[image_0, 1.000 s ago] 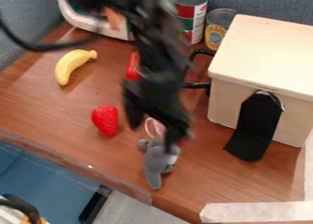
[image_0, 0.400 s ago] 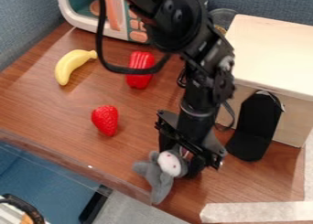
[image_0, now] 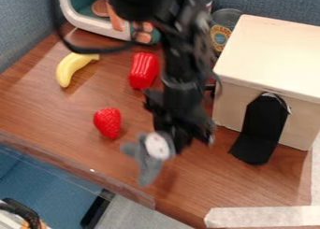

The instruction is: Move the gray doll from the table to the top of the drawer

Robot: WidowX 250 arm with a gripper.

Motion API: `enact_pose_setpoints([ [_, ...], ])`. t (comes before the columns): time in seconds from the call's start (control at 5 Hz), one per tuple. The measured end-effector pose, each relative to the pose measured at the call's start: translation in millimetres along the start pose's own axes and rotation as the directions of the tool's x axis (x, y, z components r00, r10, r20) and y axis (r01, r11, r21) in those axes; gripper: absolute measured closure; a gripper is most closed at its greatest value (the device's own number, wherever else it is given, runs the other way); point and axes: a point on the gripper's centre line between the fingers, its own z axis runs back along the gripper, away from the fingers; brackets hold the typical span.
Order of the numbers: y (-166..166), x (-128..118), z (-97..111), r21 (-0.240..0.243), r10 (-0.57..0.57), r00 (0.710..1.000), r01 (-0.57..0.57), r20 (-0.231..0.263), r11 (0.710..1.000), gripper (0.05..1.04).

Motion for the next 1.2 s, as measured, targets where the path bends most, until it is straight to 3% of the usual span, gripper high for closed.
enact_pose_setpoints([
  [0.2,3,11,33,-0.046,0.03,0.998,-0.028,0.046,0.999,0.927],
  [0.4,-1,46,72,-0.119,0.053,0.994,-0.041,0.1,0.992,1.027],
  [0.6,-20,81,89,-0.152,0.042,0.994,-0.025,0.105,0.988,1.035],
  [0.8,-27,84,91,-0.134,0.026,0.993,-0.01,0.116,0.991,1.016],
  [1.0,-18,60,98,-0.077,0.029,0.987,-0.017,0.158,0.997,0.878],
  [1.2,-3,38,84,-0.042,0.035,0.991,-0.029,0.133,0.999,0.624],
])
